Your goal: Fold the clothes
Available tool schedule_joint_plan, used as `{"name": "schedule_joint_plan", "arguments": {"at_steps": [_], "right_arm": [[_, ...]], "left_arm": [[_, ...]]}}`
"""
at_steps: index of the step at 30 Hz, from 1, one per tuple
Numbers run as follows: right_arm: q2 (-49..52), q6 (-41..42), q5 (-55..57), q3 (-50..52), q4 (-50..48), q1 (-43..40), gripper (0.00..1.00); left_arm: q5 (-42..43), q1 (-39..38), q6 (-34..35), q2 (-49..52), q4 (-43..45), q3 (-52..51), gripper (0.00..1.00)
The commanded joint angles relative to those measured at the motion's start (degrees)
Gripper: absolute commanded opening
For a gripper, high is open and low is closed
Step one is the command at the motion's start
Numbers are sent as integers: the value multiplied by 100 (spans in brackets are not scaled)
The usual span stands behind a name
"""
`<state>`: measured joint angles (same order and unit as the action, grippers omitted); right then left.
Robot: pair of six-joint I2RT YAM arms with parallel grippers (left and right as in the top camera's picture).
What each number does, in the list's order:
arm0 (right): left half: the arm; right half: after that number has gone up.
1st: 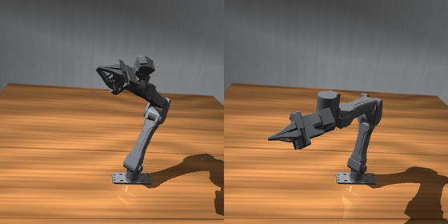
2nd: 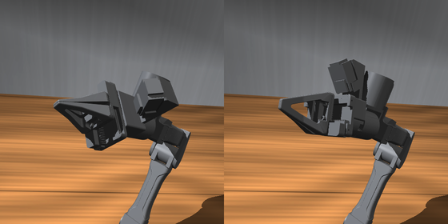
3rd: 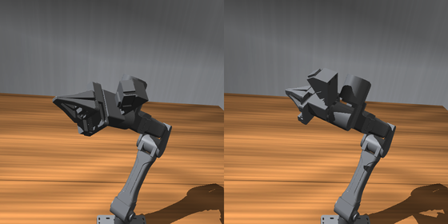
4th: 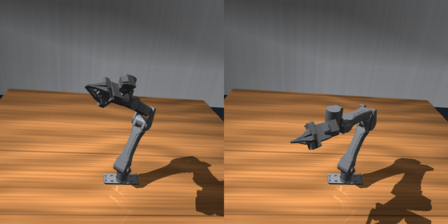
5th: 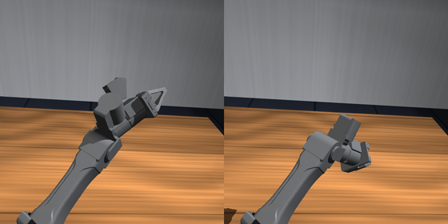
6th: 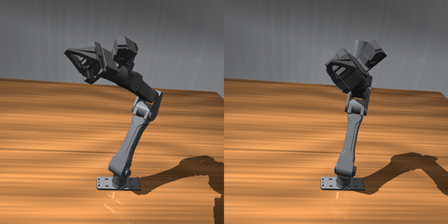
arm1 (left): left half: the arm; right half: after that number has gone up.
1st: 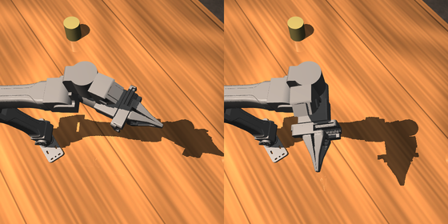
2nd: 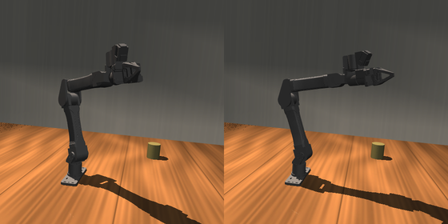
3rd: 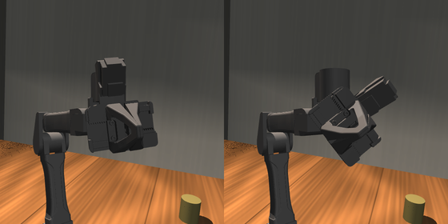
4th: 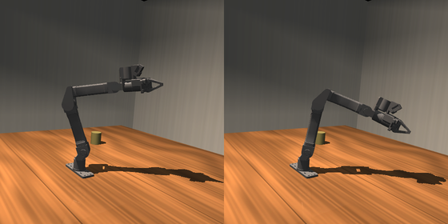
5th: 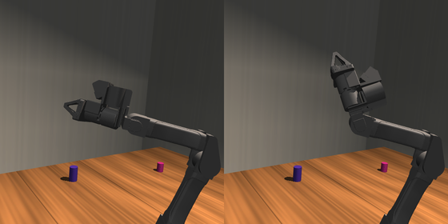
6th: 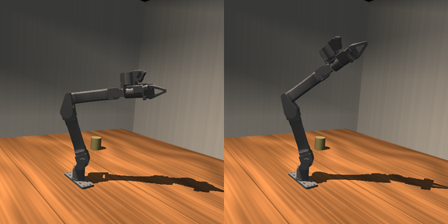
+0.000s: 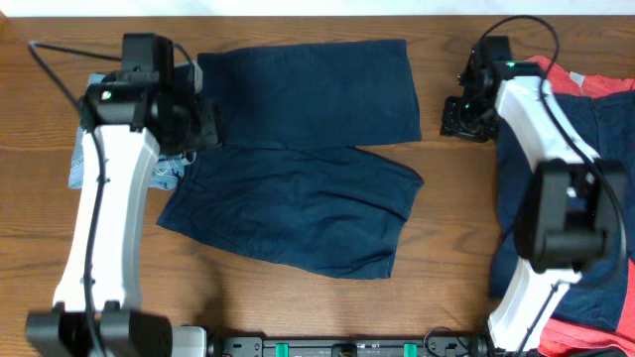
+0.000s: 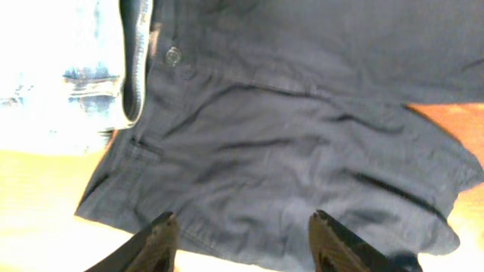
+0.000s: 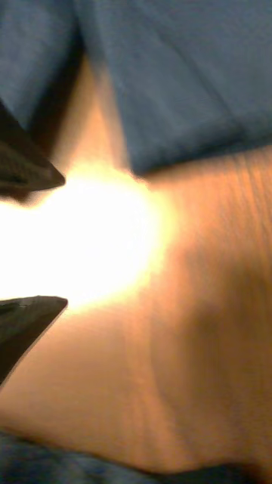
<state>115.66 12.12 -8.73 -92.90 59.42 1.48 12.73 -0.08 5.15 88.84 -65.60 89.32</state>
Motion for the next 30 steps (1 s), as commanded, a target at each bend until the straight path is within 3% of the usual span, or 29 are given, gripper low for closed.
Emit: {"name": "schedule_joint_plan", "arguments": {"at_steps": [1,6,12,15,17,22,30], "right_arm": [[-452,-570,-654,-105,573,190,53],[-376,-844,-597,254,1097,581,55],[-372,-857,-479,1235,192,789,54],[-374,-968,-527,1694,-461,841,44],[-372,-968,-527,1884,-713,857,29],[-380,-1117,-516,1904,-1054,793,3],[-380,-1196,-876,1902,-1676,243,2]], "left_arm": [[-363,2,-210,-393,-380,15,61],[-472,2,-166,-472,-1093,9,62],[-680,2,-142,-380,-1362,-264,68],[-680,2,-144,-374,-1318,-516,69],[-682,2,-146,-374,-1272,-691,70],[-682,2,-144,-374,-992,-1108,72],[-680,2,-144,-374,-678,-1718,74]]}}
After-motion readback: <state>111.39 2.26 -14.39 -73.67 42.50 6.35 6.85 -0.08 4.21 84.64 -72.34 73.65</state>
